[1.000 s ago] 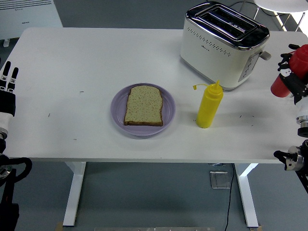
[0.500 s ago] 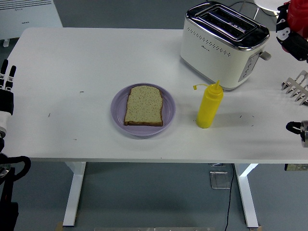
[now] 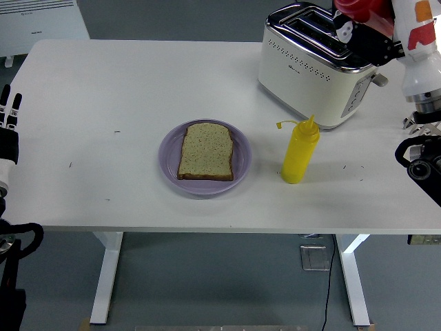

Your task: Pick up the cup,pour liquid into bread,place the cup on the desk

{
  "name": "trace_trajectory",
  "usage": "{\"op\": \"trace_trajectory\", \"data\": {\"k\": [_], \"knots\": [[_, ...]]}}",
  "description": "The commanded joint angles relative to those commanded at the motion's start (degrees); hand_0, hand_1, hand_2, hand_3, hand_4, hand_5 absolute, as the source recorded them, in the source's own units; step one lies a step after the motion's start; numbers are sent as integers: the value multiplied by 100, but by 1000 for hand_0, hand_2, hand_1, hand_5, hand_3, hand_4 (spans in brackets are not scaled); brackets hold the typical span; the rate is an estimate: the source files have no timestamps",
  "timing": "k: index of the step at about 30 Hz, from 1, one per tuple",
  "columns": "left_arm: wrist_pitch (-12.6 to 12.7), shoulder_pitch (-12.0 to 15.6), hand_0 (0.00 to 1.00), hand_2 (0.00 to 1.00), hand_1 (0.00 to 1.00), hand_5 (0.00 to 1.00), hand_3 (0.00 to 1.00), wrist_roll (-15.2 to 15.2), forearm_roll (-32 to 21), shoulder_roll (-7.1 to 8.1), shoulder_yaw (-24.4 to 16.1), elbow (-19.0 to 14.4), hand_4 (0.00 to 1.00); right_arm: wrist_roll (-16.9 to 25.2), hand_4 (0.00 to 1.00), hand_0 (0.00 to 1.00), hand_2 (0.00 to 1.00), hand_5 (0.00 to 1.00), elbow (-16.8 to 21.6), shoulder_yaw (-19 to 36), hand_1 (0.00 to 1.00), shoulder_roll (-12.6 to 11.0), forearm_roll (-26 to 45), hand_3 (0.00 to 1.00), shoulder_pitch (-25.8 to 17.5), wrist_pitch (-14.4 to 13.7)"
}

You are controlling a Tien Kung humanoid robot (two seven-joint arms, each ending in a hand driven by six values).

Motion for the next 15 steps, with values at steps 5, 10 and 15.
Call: {"op": "trace_trajectory", "data": {"k": [5, 10, 15], "knots": [[1, 3, 808, 842, 793, 998, 833, -1, 0, 0, -12, 0, 488, -177, 343, 298, 437, 2, -105, -292, 320, 2, -700, 541, 265, 181], [2, 9, 808, 842, 793, 998, 833, -2, -1, 0, -22, 2, 488, -523, 342, 306, 445, 2, -383, -693, 326, 46, -1490, 545, 703, 546], [2, 12, 809, 842, 793, 998, 834, -2, -2, 0, -26, 4, 488, -944, 341, 312, 450, 2, -629, -951, 331, 74, -2444, 545, 1093, 858]]}}
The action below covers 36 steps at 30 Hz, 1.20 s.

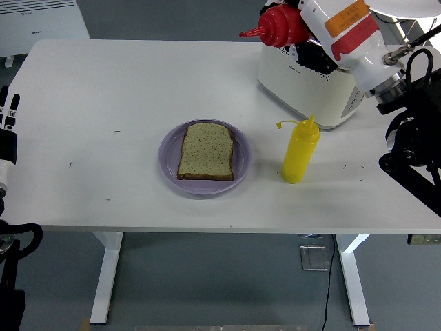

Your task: Pick up the cup,pour liquid into bread,place the cup on the desk

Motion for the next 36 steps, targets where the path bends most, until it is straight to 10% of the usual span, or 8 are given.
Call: {"op": "trace_trajectory", "data": {"k": [16, 30, 36], "knots": [[0, 26, 810, 842, 792, 998, 832, -5, -3, 10, -11, -3, 489, -1330, 347, 328, 454, 2, -395, -1333, 340, -207, -804, 545, 1192, 544], [4, 52, 809, 840, 793, 998, 828, -9, -3, 23, -26, -4, 491, -1438, 336, 372, 463, 16, -389, -911, 403, -262, -804, 542, 1258, 417], [3, 53, 808, 840, 792, 998, 827, -7, -4, 17, -5, -2, 492, -1249, 332, 367, 464, 19, -415, -1769, 402, -299, -804, 540, 1347, 537]]}}
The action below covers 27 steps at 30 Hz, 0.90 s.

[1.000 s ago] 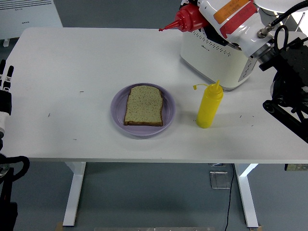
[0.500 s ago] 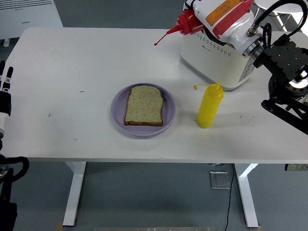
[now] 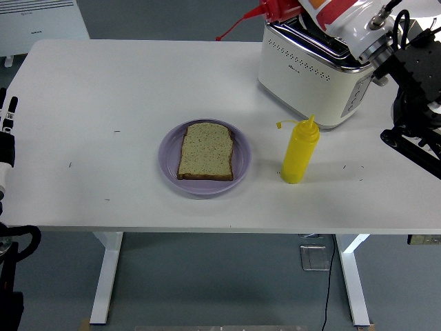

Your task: Pick up the cup,pour liquid into bread,place the cup on the desk

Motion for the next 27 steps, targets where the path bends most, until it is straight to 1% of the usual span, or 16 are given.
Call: {"op": "trace_trajectory", "data": {"k": [2, 4, 9, 12, 14, 17, 19, 22, 27], "knots": [[-2, -10, 808, 840, 792, 998, 827, 2, 1, -6, 11, -1, 492, 55, 332, 367, 464, 19, -90, -171, 402, 42, 0, 540, -58, 19], [0, -15, 808, 840, 792, 998, 827, 2, -1, -5, 8, 2, 492, 52, 332, 367, 464, 19, -161, -91, 402, 59, 0, 540, -78, 20], [5, -1, 807, 839, 792, 998, 826, -3, 1, 11, -26, 1, 492, -34, 326, 376, 467, 15, -88, 500, 401, -10, 0, 541, -46, -87], [4, -5, 806, 839, 792, 998, 826, -3, 1, 10, -23, 2, 492, -74, 310, 381, 465, 4, -31, 643, 398, 14, 0, 537, -62, -138], [4, -12, 806, 839, 792, 998, 826, -3, 0, 8, -25, 2, 492, -89, 310, 381, 465, 4, -34, 460, 398, 66, 0, 537, -44, -147], [2, -28, 806, 839, 792, 998, 826, 0, 0, 4, -14, 1, 491, 7, 298, 385, 467, 2, -87, -86, 400, 116, 0, 538, 46, -34], [1, -40, 806, 839, 792, 998, 826, 2, -1, -6, 3, 2, 491, 28, 298, 385, 467, 2, -127, -365, 400, 178, 0, 538, 9, -10], [5, -38, 806, 839, 792, 998, 826, 0, -1, -5, -9, 4, 491, -8, 298, 385, 467, 2, -172, -250, 400, 246, 0, 538, -14, -27], [8, -31, 806, 839, 792, 998, 825, -4, 1, -1, -40, 1, 491, -59, 295, 385, 467, 2, -75, 151, 399, 203, 0, 537, -32, -103]]}}
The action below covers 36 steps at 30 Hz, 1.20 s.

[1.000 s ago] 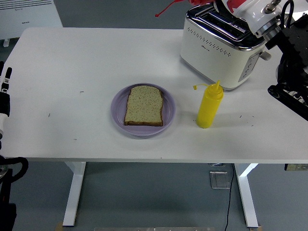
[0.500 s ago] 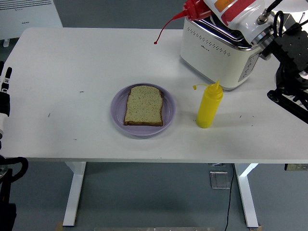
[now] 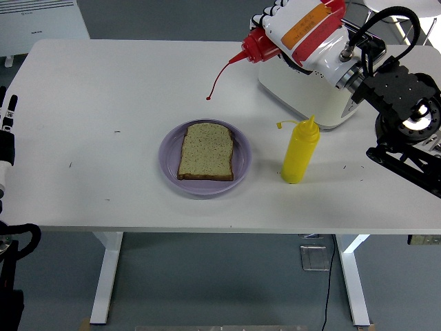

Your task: Pick up the cup,pour liquid into bread,place the cup on the desk

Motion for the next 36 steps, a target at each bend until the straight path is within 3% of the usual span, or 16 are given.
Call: {"op": "trace_trajectory", "data": {"k": [5, 7, 15, 22, 36], "knots": [[2, -4, 806, 838, 792, 998, 825, 1, -1, -6, 3, 4, 489, -64, 295, 385, 467, 2, 195, 391, 400, 11, 0, 538, -174, 84], [2, -4, 806, 838, 792, 998, 825, 1, 2, -6, 4, 2, 489, -88, 295, 385, 467, 2, 296, 570, 400, 5, 356, 538, -246, 164], [6, -4, 805, 835, 791, 998, 825, 3, 3, -13, 10, 3, 486, 29, 289, 381, 467, 5, 705, 1460, 390, -117, 2195, 537, -595, 363], [6, 0, 805, 835, 791, 998, 825, 2, 5, -19, 6, 2, 486, 173, 288, 381, 465, 9, 835, 2235, 386, -197, 3871, 538, -959, 448], [7, 6, 805, 835, 788, 998, 824, 2, 6, -24, -6, -4, 486, 363, 307, 381, 463, 6, 822, 3422, 378, -494, 7260, 533, -1859, 110]]}}
